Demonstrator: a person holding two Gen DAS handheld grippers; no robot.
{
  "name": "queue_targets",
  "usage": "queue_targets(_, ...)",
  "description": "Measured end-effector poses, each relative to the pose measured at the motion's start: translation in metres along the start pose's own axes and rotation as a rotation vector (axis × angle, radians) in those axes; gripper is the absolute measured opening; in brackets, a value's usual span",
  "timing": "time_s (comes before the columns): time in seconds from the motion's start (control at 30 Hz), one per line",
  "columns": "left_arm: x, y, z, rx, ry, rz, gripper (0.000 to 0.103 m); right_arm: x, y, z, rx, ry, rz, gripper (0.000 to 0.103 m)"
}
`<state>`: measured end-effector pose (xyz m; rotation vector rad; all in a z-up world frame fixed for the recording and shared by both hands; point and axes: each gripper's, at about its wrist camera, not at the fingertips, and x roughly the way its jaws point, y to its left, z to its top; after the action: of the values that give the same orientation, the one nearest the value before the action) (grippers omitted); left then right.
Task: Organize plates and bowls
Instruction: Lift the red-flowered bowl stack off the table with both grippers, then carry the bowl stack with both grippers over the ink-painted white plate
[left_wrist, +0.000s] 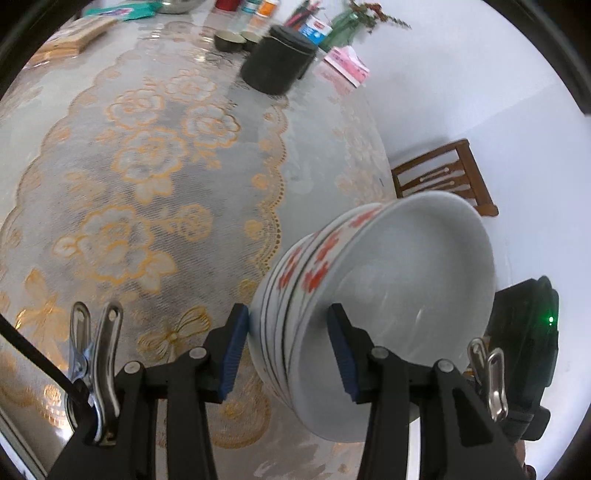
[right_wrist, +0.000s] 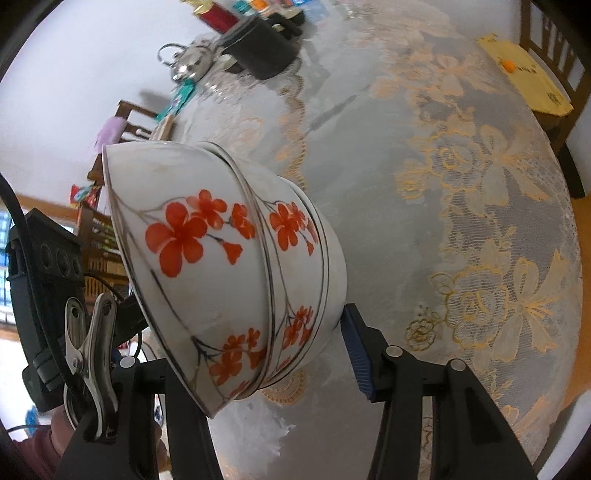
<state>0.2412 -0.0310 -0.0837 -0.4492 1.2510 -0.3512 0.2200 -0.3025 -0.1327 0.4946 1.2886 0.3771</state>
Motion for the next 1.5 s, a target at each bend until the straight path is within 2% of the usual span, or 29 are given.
queue_targets(0.27,-0.043,0.022,-0.027,-0.054,-0.067,0.029,0.046,0.006,0.043,-0.014,-0.11,0.036,0.018,0.052)
queue_targets(0.37,-0.06,0.027,-0.038,-0.045,-0.081,0.047,0.046,0.006,0.061,-0.023,-0.145,0.035,0.008,0.052)
queue_targets(0.7,-0.093,0.044,-0.05,0.024,-0.085,0.051,0.046,0.009,0.096,-0.055,-0.132,-0.006,0.015,0.052)
queue_targets(0.97,-0.111,0.065,-0.062,0.049,-0.076,0.05,0.046,0.017,0.116,-0.074,-0.131,-0.006,0.01,0.052)
queue_targets(1.3,-0.148,0.105,-0.074,0.006,-0.103,0.058,0.046,0.037,0.16,-0.087,-0.176,0.012,0.019,0.052)
queue_targets(1.5,-0.178,0.136,-0.083,-0.03,-0.135,0.085,0.046,0.056,0.201,-0.095,-0.234,0.04,0.041,0.052)
